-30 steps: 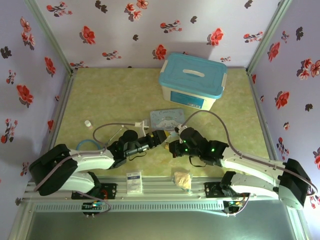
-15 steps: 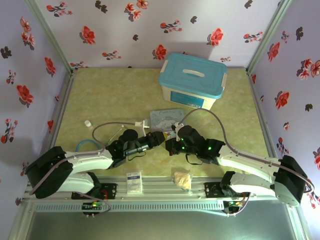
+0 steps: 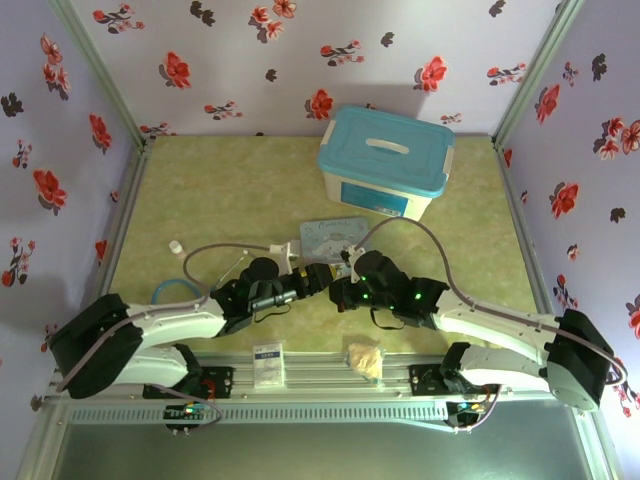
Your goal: Unlock the padlock with the key
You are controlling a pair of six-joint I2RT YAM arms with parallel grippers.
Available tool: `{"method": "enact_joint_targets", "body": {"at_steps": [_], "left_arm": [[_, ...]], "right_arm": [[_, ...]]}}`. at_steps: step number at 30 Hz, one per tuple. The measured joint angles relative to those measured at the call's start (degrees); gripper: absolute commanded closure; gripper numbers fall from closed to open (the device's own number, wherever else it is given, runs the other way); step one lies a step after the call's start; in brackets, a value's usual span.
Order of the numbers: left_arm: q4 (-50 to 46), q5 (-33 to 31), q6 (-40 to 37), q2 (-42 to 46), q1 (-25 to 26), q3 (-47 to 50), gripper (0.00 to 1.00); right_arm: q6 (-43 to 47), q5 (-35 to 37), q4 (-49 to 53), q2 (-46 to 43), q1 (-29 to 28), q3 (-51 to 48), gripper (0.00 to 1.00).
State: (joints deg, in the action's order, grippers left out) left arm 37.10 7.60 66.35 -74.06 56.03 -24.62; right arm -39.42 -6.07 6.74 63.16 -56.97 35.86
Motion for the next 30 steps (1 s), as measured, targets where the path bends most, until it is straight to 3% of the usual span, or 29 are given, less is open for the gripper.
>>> {"method": "enact_joint_targets", "body": {"at_steps": [9, 14, 30], "left_arm": [[5.6, 0.8, 3.1, -5.6, -0.2, -0.5, 0.82], [5.8, 1.5, 3.2, -5.9, -0.2, -0.5, 1.0], [5.6, 1.0, 3.1, -4.1, -1.1, 1.4, 1.0]], "right_arm": [[0.0, -0.6, -0.9, 0.0, 0.0, -0.8, 1.0], [0.0, -0.3, -0.3, -0.6, 0.0, -1.0, 1.0], [0.3, 2.3, 2.8, -2.0, -0.1, -1.1, 1.0]]}}
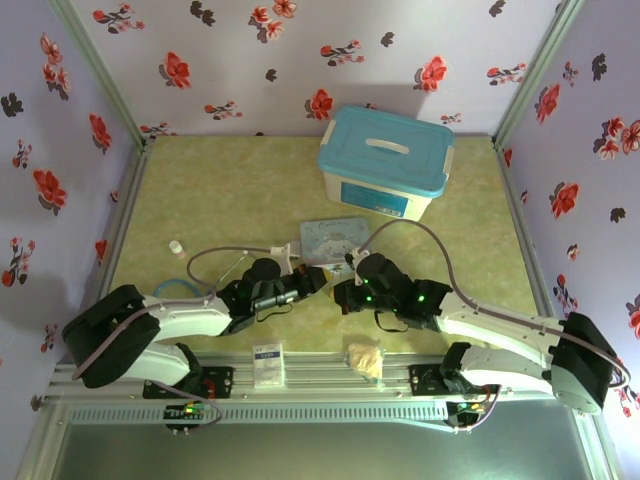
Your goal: Unlock the padlock with the key
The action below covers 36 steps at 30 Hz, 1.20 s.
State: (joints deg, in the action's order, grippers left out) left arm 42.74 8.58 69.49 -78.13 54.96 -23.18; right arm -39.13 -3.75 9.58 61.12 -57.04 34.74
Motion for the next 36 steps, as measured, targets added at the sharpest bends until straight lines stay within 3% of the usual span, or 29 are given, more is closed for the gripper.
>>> {"method": "enact_joint_targets", "body": {"at_steps": [9, 11, 13, 16, 20, 22, 28, 36], "left_arm": [[0.5, 0.0, 0.0, 0.0, 0.0, 0.0, 1.0], [0.8, 0.0, 0.0, 0.0, 0.0, 0.0, 0.86], [1.8, 0.0, 0.3, -0.3, 0.0, 0.0, 0.62], [7.4, 0.0, 3.5, -2.6, 0.0, 1.2, 0.39], [18.3, -1.8, 11.8, -8.1, 0.4, 4.4, 0.2], [21.4, -3.8, 15.5, -9.2, 1.1, 5.6, 0.01], [26.9, -12.0, 22.5, -3.0, 3.6, 9.0, 0.0], [29.2, -15.4, 29.6, -2.4, 3.7, 9.2, 0.0]], "right_arm": [[2.2, 0.8, 1.5, -1.0, 0.2, -0.3, 1.0], [2.8, 0.8, 2.4, -1.6, 0.5, -0.3, 1.0], [3.0, 0.8, 2.8, -2.5, 0.9, -0.4, 1.0], [3.0, 1.0, 2.5, -3.3, 1.4, -0.4, 1.0], [2.8, 1.4, -1.6, -3.4, 1.6, -1.4, 1.0], [2.8, 1.5, -4.5, -2.4, 1.6, -1.5, 1.0], [2.8, 1.9, -11.3, 0.9, 1.6, -1.5, 1.0], [3.2, 2.5, -19.9, 5.8, -0.2, -1.1, 1.0]]}}
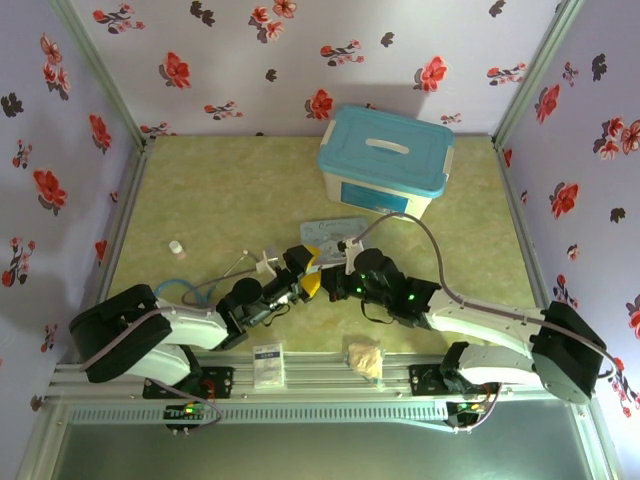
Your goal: Unlock the padlock with the key
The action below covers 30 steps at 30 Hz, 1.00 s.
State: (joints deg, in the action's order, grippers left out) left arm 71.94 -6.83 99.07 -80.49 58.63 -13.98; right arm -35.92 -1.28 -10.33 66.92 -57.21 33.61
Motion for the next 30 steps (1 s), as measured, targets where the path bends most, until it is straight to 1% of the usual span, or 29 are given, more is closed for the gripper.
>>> {"method": "enact_joint_targets", "body": {"at_steps": [7, 9, 14, 19, 22, 24, 27, 28, 29, 30], "left_arm": [[0.2, -1.4, 2.5, 0.0, 0.3, 1.4, 0.0], [0.3, -1.5, 2.9, 0.0, 0.4, 1.4, 0.03], [-0.4, -2.4, 3.0, 1.4, 0.4, 1.6, 0.14], [0.1, -3.0, 3.3, 2.6, -0.1, 3.6, 0.26], [0.1, -3.3, 3.2, 2.9, -0.5, 4.2, 0.32], [0.1, -3.3, 3.2, 3.2, -0.8, 4.5, 0.34], [-0.1, -3.5, 3.0, 3.5, -1.2, 4.9, 0.45], [-0.1, -3.5, 2.9, 3.5, -1.3, 5.1, 0.54], [-0.1, -3.5, 2.8, 3.5, -1.4, 5.2, 0.59], [-0.4, -3.5, 2.6, 3.5, -1.5, 5.4, 0.58]], "right_arm": [[0.4, 1.0, -2.9, 1.5, -1.7, 0.5, 1.0], [0.4, 1.1, -4.1, 2.5, -2.3, 0.5, 1.0], [0.5, 1.3, -6.2, 5.5, -3.5, 0.5, 1.0], [0.4, 1.4, -6.8, 5.5, -3.8, 0.5, 1.0], [0.4, 1.5, -6.8, 5.5, -4.3, 0.4, 1.0], [0.4, 1.5, -6.8, 5.5, -4.6, 0.2, 1.0], [0.4, 1.6, -6.8, 5.5, -4.7, -0.1, 1.0], [0.4, 1.7, -6.8, 5.4, -4.7, -0.1, 1.0], [0.4, 1.8, -6.8, 5.3, -4.7, -0.1, 1.0], [0.4, 2.0, -6.9, 5.1, -4.7, -0.1, 1.0]]}}
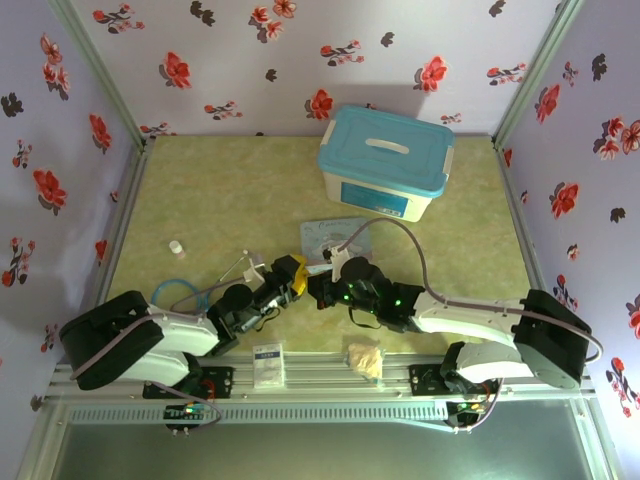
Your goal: Unlock the padlock with the key
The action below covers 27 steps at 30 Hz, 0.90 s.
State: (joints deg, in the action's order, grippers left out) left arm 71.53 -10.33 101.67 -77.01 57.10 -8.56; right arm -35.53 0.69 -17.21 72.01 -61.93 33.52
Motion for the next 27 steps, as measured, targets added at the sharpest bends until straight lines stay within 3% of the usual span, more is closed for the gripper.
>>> {"method": "enact_joint_targets", "body": {"at_steps": [4, 8, 12, 17, 19, 23, 27], "left_arm": [[0.1, 0.2, 0.2, 0.0, -1.0, 0.1, 0.55], [-0.1, 0.4, 0.1, 0.1, -1.6, 0.2, 0.64], [-0.3, 0.7, 0.0, 0.1, -1.6, 0.3, 0.64], [-0.6, 0.9, -0.2, 0.1, -1.9, 0.3, 0.81], [-0.7, 1.1, -0.3, 0.1, -1.9, 0.4, 0.82], [-1.0, 1.7, -0.4, 0.1, -2.4, 0.4, 1.0], [-1.0, 2.4, -0.6, 0.1, -2.8, 0.4, 1.0]], "right_arm": [[0.0, 0.7, 0.1, -0.4, 0.0, 0.0, 1.0], [0.0, 0.7, 0.1, -0.4, 0.0, 0.0, 1.0], [0.0, 0.7, 0.1, -0.4, 0.0, 0.0, 1.0], [0.0, 0.7, 0.0, -0.5, 0.0, 0.0, 1.0], [0.0, 0.6, -0.1, -0.7, 0.0, 0.0, 1.0], [0.0, 0.7, -0.1, -0.8, 0.0, 0.0, 1.0], [0.0, 0.6, 0.1, -0.8, 0.0, -0.2, 1.0]]}}
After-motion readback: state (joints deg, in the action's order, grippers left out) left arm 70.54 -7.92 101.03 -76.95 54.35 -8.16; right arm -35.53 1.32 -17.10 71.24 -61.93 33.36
